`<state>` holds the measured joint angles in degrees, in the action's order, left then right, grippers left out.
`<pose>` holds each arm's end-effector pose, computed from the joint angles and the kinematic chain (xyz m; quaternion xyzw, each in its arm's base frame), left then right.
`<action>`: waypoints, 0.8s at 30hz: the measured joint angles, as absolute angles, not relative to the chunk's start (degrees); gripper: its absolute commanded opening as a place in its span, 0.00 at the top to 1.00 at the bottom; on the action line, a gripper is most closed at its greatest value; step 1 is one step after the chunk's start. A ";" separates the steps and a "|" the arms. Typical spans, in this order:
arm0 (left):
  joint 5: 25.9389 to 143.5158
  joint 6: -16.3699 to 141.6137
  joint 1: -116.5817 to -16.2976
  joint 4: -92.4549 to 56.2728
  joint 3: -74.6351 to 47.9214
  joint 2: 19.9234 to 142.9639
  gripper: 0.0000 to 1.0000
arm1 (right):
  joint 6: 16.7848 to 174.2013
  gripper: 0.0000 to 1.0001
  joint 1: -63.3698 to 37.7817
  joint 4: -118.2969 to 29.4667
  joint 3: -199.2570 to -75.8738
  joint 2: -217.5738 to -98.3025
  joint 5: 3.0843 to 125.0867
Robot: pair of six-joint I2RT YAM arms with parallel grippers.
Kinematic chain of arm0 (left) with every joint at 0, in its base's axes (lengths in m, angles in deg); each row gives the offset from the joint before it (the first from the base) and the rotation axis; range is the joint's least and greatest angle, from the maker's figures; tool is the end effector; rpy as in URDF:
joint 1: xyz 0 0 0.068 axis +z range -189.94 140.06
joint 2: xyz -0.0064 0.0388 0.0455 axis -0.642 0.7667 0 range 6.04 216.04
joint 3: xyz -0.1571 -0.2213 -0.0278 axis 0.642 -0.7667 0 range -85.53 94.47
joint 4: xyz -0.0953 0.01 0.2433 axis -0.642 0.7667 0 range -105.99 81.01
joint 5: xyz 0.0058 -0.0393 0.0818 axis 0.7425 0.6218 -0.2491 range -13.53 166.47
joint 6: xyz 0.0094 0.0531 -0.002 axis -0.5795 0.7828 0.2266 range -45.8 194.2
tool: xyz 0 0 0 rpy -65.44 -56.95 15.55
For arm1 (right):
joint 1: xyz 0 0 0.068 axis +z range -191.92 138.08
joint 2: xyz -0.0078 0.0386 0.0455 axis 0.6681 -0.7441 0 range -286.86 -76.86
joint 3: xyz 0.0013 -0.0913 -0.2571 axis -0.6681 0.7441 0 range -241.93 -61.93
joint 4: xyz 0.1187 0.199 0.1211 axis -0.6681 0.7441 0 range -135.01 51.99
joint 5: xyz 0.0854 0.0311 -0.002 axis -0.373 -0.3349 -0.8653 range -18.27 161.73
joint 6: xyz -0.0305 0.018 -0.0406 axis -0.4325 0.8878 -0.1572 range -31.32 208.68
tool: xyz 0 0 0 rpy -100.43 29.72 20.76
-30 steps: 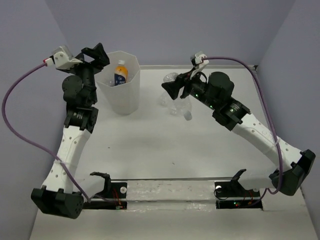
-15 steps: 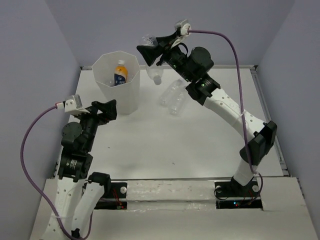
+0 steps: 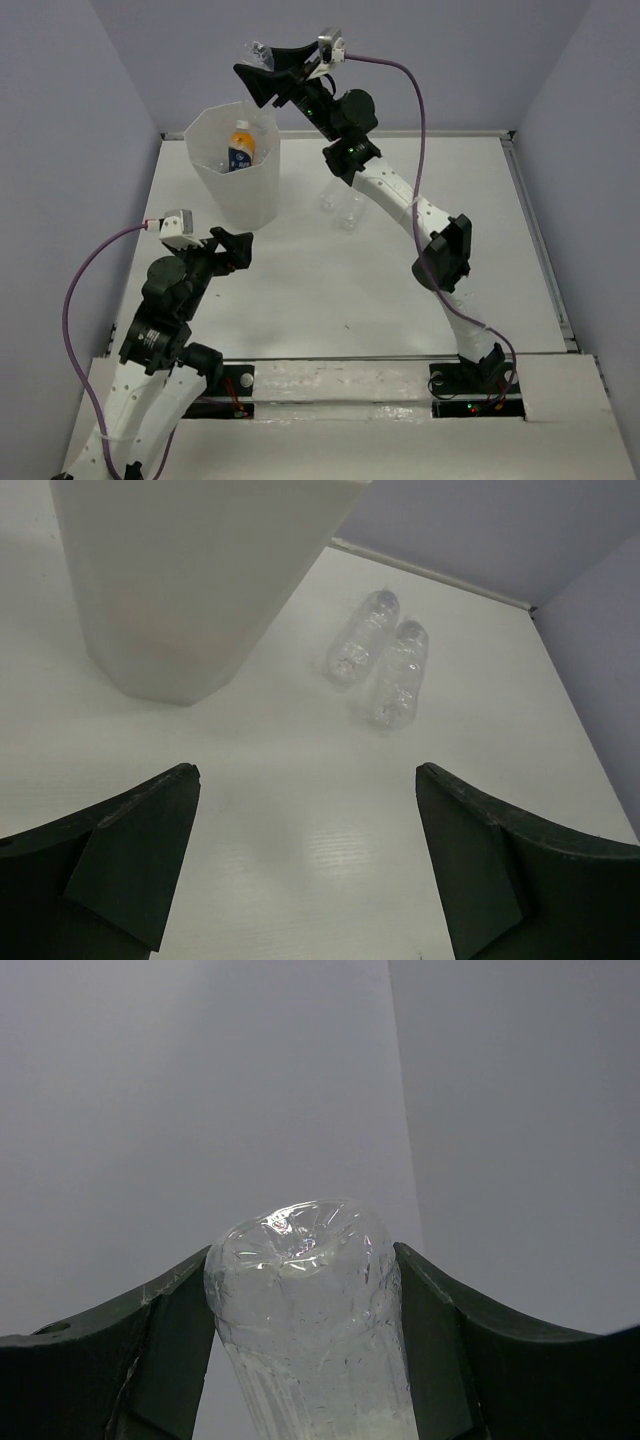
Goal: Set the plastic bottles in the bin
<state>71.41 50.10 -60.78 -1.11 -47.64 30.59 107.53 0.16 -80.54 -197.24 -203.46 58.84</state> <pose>0.1077 -0.0376 0.3351 -0.0511 0.7147 -0.2371 0.6560 0.3571 0.3331 0.4977 -0.1791 0.3577 0.5018 0.7670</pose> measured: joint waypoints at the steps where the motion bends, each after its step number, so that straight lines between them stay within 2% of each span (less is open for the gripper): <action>1: 71.41 50.10 -61.13 -1.14 -47.64 30.44 0.01 | 108.19 0.56 0.16 -80.17 -200.01 -206.02 58.43; 5: 71.41 50.13 -62.09 -1.16 -47.66 30.22 0.01 | 110.02 0.54 0.14 -79.38 -201.96 -210.83 57.99; 9: 71.41 50.13 -62.38 -1.18 -47.68 30.18 0.01 | 110.81 0.38 0.14 -79.73 -196.01 -210.59 58.43; 10: 71.41 50.13 -62.38 -1.18 -47.68 30.18 0.01 | 110.90 0.30 0.14 -79.66 -194.77 -210.59 58.43; 13: 71.45 50.13 -62.35 -1.18 -47.68 30.22 0.01 | 111.09 0.22 0.14 -77.96 -192.49 -210.59 58.43; 18: 72.26 50.24 -61.94 -1.44 -47.68 30.90 0.01 | 110.26 0.18 0.16 -77.00 -187.93 -208.32 59.98; 21: 73.05 50.56 -61.06 -1.64 -47.68 31.71 0.01 | 109.08 0.09 0.14 -76.43 -182.11 -203.90 62.56; 24: 73.46 50.96 -60.23 -1.79 -47.68 32.45 0.01 | 107.16 0.07 0.14 -75.84 -178.20 -199.35 65.40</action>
<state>73.46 50.96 -60.23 -1.79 -47.68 32.45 107.16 0.14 -75.84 -178.20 -199.35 65.40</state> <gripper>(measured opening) 0.989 0.921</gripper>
